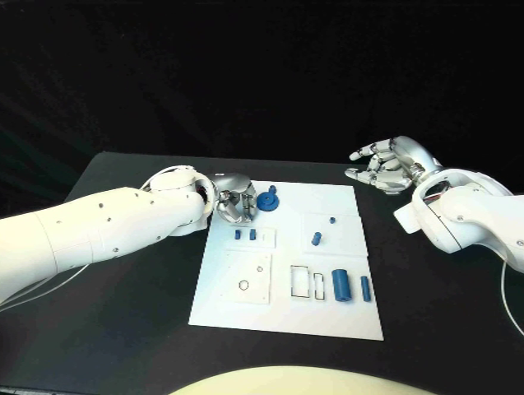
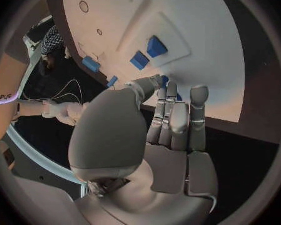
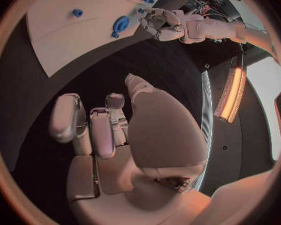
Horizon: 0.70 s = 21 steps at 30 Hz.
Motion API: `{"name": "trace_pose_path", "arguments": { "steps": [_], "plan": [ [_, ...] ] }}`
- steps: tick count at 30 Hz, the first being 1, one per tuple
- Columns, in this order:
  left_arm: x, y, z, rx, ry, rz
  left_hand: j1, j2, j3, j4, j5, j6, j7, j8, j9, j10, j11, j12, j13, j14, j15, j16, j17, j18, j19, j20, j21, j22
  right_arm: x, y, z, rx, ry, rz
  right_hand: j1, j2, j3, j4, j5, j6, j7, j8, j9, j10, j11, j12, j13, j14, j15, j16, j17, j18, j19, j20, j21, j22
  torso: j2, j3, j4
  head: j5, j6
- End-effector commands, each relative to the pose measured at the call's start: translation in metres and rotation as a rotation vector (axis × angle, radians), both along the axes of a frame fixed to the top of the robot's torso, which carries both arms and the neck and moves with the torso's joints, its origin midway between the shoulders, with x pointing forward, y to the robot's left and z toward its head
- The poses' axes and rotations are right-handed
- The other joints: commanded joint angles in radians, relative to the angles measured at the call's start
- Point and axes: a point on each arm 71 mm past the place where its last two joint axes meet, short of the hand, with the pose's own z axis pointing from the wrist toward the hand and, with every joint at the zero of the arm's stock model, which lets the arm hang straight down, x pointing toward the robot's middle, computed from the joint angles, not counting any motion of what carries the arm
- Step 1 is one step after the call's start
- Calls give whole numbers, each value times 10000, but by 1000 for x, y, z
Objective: Assemble the parts on the task board
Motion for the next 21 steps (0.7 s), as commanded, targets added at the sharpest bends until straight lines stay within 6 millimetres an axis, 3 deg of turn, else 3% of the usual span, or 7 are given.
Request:
{"name": "trace_pose_path", "arguments": {
  "steps": [1,21],
  "plan": [
    [-1,-1,-3,160,327,-76,-78,-10,24,-59,-59,29,5,-20,8,78,-4,-38,-16,51,-12,17,-17,-145,30,17,53,-2,-1,1,1,-65,-106,153,-12,-65,42,9,65,-22,9,32,13,19,-10,8,-10,239,-72,-56,-9,129,-16,-23,-61,189,0,-4,2,-1,-10],
    [-1,1,-7,282,478,37,-102,-7,-3,-89,-81,22,34,-128,20,118,19,-201,-10,49,1,19,-9,-144,8,21,47,-7,0,1,1,-67,-115,144,-12,-65,42,9,65,-22,9,32,13,19,-10,8,-10,239,-72,-56,-9,129,-16,-23,-61,189,1,-8,1,-6,-1]
  ]
}}
